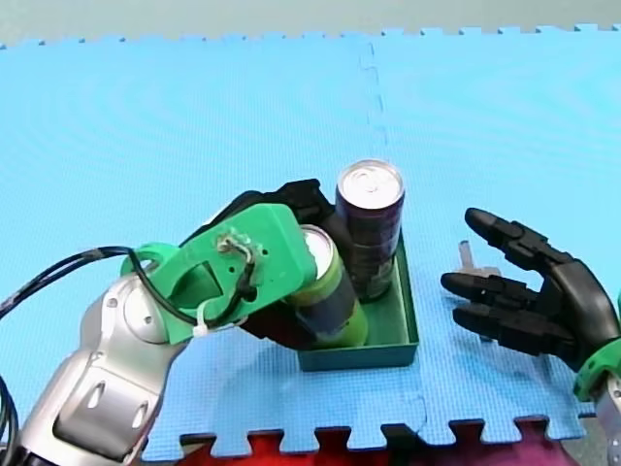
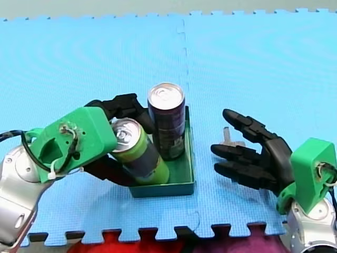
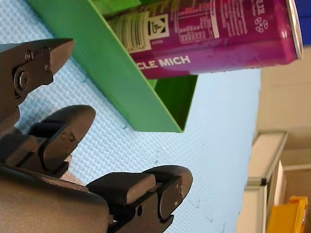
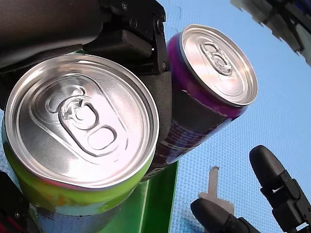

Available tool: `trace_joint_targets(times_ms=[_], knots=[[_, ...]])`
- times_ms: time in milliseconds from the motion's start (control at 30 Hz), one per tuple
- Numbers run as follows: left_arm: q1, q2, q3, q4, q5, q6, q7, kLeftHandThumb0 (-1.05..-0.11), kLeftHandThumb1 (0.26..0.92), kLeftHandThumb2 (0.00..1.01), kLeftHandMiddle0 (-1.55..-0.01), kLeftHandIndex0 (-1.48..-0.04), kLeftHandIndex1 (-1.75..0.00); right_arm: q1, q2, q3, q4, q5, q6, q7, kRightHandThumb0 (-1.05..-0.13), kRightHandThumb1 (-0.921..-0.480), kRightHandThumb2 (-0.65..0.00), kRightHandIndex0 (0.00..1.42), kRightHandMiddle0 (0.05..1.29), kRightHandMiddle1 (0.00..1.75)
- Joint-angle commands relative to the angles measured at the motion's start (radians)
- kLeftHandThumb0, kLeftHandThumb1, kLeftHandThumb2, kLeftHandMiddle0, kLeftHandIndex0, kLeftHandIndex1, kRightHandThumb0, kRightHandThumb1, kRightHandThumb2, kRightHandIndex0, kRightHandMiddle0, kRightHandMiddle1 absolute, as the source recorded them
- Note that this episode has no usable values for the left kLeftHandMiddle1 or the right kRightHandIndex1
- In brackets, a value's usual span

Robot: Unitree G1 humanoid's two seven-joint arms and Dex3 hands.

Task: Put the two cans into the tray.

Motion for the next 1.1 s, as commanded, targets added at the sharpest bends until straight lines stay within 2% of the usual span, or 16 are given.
trace_joint_targets(times_ms=[0,433,667,933,1067], knots=[[-0.006,0.004,0.003,-0.009,0.004,0.004,0.0,-0.264,0.846,0.01,-0.96,-0.6,-1.75,0.002,-0.003,-0.003,0.002,0.006,0.004,0.003,-0.688,-0.735,0.0,0.85,0.47,0.0],[-0.009,0.015,0.006,-0.045,0.006,0.014,-0.016,-0.27,0.849,0.01,-0.96,-0.6,-1.75,0.003,-0.001,-0.005,-0.006,0.014,0.022,0.008,-0.681,-0.732,0.0,0.86,0.47,0.0],[-0.029,0.027,0.013,-0.068,0.004,0.037,-0.034,-0.267,0.849,0.01,-0.96,-0.6,-1.75,0.002,0.002,-0.003,-0.004,0.011,0.022,0.003,-0.674,-0.731,0.0,0.86,0.47,0.0],[-0.054,0.063,0.004,-0.119,0.046,0.04,-0.042,-0.265,0.848,0.01,-0.96,-0.61,-1.75,0.002,0.005,0.002,-0.003,0.006,0.019,-0.006,-0.674,-0.733,-0.001,0.85,0.47,0.0],[-0.075,0.092,-0.011,-0.115,0.096,0.004,-0.038,-0.266,0.849,0.01,-0.96,-0.61,-1.75,0.004,0.01,0.006,-0.009,0.005,0.022,-0.011,-0.668,-0.732,0.0,0.85,0.47,0.0]])
